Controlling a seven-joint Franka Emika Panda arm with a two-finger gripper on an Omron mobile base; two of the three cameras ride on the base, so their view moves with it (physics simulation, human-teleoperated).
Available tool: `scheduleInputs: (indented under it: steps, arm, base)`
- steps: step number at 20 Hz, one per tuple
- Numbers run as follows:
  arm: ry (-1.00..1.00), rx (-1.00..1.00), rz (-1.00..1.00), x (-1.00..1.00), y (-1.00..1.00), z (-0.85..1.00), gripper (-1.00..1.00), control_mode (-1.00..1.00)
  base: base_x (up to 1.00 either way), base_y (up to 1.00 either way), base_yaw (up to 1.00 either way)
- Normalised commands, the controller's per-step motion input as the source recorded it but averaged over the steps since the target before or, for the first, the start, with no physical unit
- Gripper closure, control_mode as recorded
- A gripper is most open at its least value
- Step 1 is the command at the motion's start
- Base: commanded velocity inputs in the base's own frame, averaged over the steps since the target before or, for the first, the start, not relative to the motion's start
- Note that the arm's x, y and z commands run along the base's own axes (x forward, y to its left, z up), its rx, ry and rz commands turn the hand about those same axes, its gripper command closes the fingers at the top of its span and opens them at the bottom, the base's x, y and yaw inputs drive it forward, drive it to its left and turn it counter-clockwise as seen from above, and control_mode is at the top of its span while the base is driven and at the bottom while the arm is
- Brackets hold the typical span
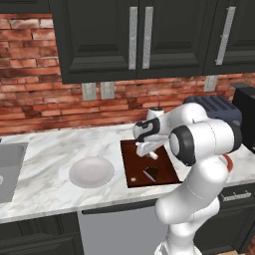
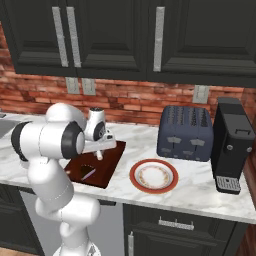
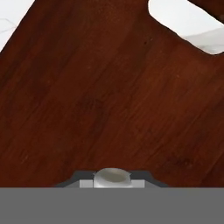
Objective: Move the dessert items from the plates to the tray.
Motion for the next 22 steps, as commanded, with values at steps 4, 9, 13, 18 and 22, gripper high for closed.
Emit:
scheduleInputs:
  steps: [4,9,13,18,22]
  arm:
    - [0.00,0.00,0.00,0.01,-0.07,-0.22,1.00,-1.00]
    - [0.00,0.00,0.00,0.00,-0.02,-0.16,-1.00,-1.00]
    - [0.00,0.00,0.00,0.00,0.00,0.00,-1.00,-1.00]
    - [0.00,0.00,0.00,0.00,0.00,0.00,-1.00,-1.00]
    - [0.00,0.00,0.00,0.00,0.00,0.07,-1.00,-1.00]
  base:
    - [0.00,0.00,0.00]
    - [0.00,0.00,0.00]
    - [0.00,0.00,0.00]
    - [0.00,0.00,0.00]
    - [0.00,0.00,0.00]
